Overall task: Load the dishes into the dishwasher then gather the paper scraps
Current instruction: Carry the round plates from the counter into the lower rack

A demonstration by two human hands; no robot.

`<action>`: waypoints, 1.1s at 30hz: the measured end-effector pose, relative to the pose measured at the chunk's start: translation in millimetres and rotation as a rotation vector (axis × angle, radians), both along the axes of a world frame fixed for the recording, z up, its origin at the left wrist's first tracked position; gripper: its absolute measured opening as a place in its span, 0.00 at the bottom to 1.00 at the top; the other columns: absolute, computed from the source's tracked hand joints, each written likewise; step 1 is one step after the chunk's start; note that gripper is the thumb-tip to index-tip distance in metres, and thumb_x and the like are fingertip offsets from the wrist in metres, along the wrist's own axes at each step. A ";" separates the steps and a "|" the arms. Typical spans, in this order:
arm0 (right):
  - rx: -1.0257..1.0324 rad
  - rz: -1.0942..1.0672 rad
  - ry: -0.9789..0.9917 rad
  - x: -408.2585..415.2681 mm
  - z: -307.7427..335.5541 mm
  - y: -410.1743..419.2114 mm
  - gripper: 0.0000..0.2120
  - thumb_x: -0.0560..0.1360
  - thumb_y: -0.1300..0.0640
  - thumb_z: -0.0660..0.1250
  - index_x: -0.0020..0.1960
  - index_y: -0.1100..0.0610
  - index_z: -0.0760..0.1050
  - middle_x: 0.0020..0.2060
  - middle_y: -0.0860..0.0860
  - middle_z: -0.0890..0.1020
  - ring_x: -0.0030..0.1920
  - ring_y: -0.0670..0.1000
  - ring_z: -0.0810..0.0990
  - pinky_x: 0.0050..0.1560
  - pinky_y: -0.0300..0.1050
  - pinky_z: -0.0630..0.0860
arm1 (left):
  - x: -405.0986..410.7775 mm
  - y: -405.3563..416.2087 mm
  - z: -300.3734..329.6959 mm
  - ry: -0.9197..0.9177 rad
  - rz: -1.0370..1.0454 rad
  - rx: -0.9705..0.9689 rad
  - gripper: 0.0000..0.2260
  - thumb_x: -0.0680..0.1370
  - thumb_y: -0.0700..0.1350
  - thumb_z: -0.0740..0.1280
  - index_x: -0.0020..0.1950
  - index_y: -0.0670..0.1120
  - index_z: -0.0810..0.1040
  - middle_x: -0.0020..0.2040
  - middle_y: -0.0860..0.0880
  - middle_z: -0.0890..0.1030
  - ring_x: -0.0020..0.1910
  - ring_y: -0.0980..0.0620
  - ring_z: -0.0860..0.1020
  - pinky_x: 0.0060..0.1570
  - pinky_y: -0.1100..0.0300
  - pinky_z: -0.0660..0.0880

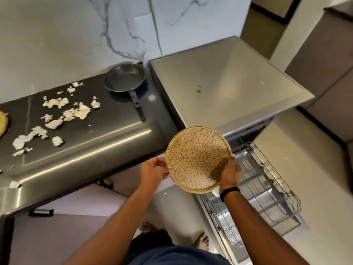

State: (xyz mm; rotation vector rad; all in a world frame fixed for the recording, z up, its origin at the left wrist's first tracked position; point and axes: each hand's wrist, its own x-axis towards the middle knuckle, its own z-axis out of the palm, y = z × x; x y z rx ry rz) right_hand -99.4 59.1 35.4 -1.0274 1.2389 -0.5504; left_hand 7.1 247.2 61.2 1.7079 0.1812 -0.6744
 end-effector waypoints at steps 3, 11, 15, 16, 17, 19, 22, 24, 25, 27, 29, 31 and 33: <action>0.059 -0.097 0.026 -35.0 -9.1 -17.4 0.24 0.84 0.43 0.55 0.71 0.57 0.72 0.67 0.52 0.75 0.67 0.54 0.72 0.68 0.49 0.66 | -20.4 -28.8 -9.9 0.038 -0.086 0.063 0.07 0.76 0.27 0.70 0.49 0.37 0.79 0.40 0.44 0.83 0.37 0.49 0.81 0.31 0.63 0.79; 0.227 -0.398 -0.051 -91.5 -32.0 -52.8 0.32 0.82 0.37 0.55 0.74 0.60 0.68 0.71 0.57 0.72 0.71 0.59 0.70 0.73 0.61 0.65 | -40.4 -93.2 -42.5 0.221 -0.175 0.136 0.12 0.74 0.26 0.69 0.46 0.43 0.80 0.42 0.44 0.83 0.45 0.47 0.80 0.53 0.44 0.80; 0.237 -0.513 -0.113 -104.5 -35.8 -71.0 0.27 0.82 0.39 0.56 0.69 0.58 0.73 0.61 0.52 0.78 0.61 0.53 0.76 0.66 0.54 0.70 | -33.4 -136.0 -60.8 0.328 -0.183 0.099 0.11 0.77 0.26 0.66 0.45 0.42 0.80 0.44 0.40 0.83 0.42 0.46 0.81 0.48 0.51 0.80; 0.225 -0.552 -0.138 -108.5 -36.4 -76.1 0.24 0.83 0.40 0.56 0.66 0.57 0.76 0.59 0.51 0.79 0.59 0.53 0.77 0.63 0.52 0.72 | -33.0 -148.5 -65.1 0.374 -0.165 0.080 0.11 0.78 0.26 0.64 0.45 0.41 0.79 0.43 0.40 0.83 0.42 0.46 0.81 0.50 0.51 0.80; 0.212 -0.582 -0.169 -111.9 -36.2 -81.1 0.20 0.83 0.42 0.56 0.60 0.55 0.77 0.56 0.51 0.81 0.57 0.52 0.78 0.61 0.50 0.73 | -33.3 -159.9 -68.3 0.426 -0.138 0.060 0.10 0.79 0.27 0.63 0.45 0.39 0.80 0.43 0.40 0.83 0.43 0.46 0.81 0.53 0.50 0.80; 0.195 -0.644 -0.170 -117.3 -41.6 -93.9 0.14 0.82 0.45 0.58 0.49 0.52 0.77 0.47 0.50 0.81 0.50 0.50 0.78 0.59 0.49 0.71 | -35.0 -183.5 -75.5 0.521 -0.100 0.024 0.08 0.79 0.28 0.63 0.49 0.37 0.80 0.45 0.40 0.82 0.47 0.45 0.81 0.55 0.51 0.81; 0.206 -0.786 -0.177 -119.9 -56.4 -113.2 0.07 0.71 0.49 0.62 0.36 0.51 0.69 0.33 0.48 0.74 0.39 0.49 0.71 0.49 0.45 0.67 | -36.1 -213.3 -90.8 0.619 -0.104 -0.029 0.06 0.81 0.38 0.65 0.53 0.39 0.81 0.45 0.41 0.81 0.47 0.46 0.81 0.55 0.51 0.81; 0.216 -0.816 -0.202 -117.9 -73.5 -120.5 0.03 0.64 0.55 0.61 0.31 0.52 0.70 0.35 0.53 0.78 0.44 0.55 0.77 0.53 0.46 0.69 | -34.6 -230.3 -105.9 0.662 -0.125 -0.009 0.05 0.80 0.41 0.69 0.53 0.41 0.81 0.43 0.43 0.80 0.43 0.46 0.80 0.52 0.53 0.82; 0.214 -0.813 -0.204 -116.5 -82.7 -123.1 0.05 0.63 0.57 0.61 0.29 0.52 0.73 0.37 0.55 0.80 0.50 0.58 0.79 0.59 0.48 0.69 | -33.1 -238.7 -116.2 0.671 -0.153 0.021 0.03 0.79 0.39 0.70 0.50 0.39 0.81 0.42 0.43 0.80 0.41 0.47 0.80 0.47 0.56 0.82; 0.213 -0.817 -0.203 -114.7 -97.9 -126.4 0.10 0.64 0.58 0.60 0.27 0.52 0.78 0.38 0.54 0.80 0.48 0.55 0.79 0.58 0.47 0.70 | -28.3 -250.3 -132.0 0.671 -0.214 0.090 0.04 0.77 0.32 0.69 0.45 0.39 0.78 0.40 0.43 0.79 0.38 0.49 0.79 0.36 0.62 0.82; 0.278 -0.809 -0.171 -117.0 -120.3 -131.6 0.12 0.67 0.58 0.59 0.35 0.54 0.82 0.41 0.52 0.79 0.40 0.50 0.75 0.45 0.43 0.71 | -23.0 -260.7 -155.7 0.646 -0.241 0.156 0.11 0.76 0.27 0.66 0.44 0.43 0.75 0.41 0.44 0.79 0.37 0.51 0.78 0.29 0.66 0.78; 0.377 -0.786 -0.090 -120.6 -154.3 -132.2 0.12 0.74 0.59 0.59 0.48 0.56 0.81 0.44 0.51 0.78 0.40 0.49 0.74 0.41 0.42 0.72 | -19.4 -265.5 -181.5 0.640 -0.274 0.214 0.13 0.77 0.26 0.63 0.42 0.44 0.72 0.38 0.45 0.75 0.33 0.54 0.74 0.29 0.69 0.73; 0.500 -0.735 -0.031 -121.4 -189.3 -127.9 0.09 0.80 0.58 0.59 0.54 0.56 0.78 0.42 0.52 0.77 0.41 0.50 0.76 0.43 0.45 0.75 | -16.6 -264.4 -207.7 0.617 -0.328 0.284 0.13 0.79 0.27 0.61 0.37 0.41 0.71 0.34 0.46 0.74 0.28 0.56 0.73 0.29 0.67 0.72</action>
